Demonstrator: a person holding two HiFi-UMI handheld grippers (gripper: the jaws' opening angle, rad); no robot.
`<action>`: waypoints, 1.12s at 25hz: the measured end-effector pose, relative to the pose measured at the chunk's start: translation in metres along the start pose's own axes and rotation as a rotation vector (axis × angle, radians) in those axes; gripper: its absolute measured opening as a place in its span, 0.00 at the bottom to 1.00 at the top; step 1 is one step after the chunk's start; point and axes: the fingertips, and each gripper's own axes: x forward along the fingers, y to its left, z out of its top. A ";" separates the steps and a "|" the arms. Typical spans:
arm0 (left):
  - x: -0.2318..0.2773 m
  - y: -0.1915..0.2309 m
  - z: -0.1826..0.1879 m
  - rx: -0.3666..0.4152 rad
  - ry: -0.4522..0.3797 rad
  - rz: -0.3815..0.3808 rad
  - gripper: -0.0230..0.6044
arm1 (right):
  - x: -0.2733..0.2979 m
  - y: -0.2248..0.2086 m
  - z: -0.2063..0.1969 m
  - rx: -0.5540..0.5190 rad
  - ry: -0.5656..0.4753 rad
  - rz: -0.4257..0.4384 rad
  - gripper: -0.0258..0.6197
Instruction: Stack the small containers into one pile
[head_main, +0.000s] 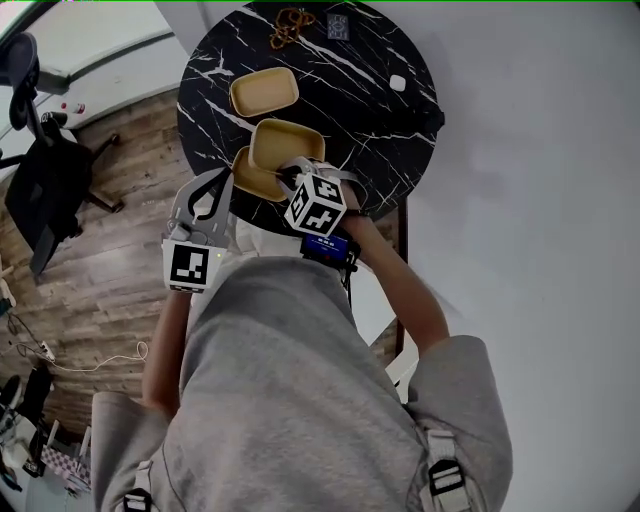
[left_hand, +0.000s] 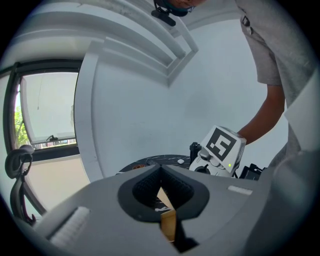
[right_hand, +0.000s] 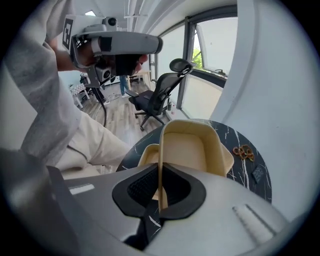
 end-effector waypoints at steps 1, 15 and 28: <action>-0.001 0.001 -0.002 -0.005 -0.001 0.007 0.04 | 0.005 0.004 -0.001 -0.027 0.031 0.010 0.08; -0.025 0.023 -0.040 -0.067 0.041 0.098 0.04 | 0.056 0.058 -0.005 -0.100 0.244 0.246 0.09; -0.026 0.028 -0.048 -0.085 0.063 0.091 0.04 | 0.083 0.046 0.011 0.186 0.195 0.255 0.10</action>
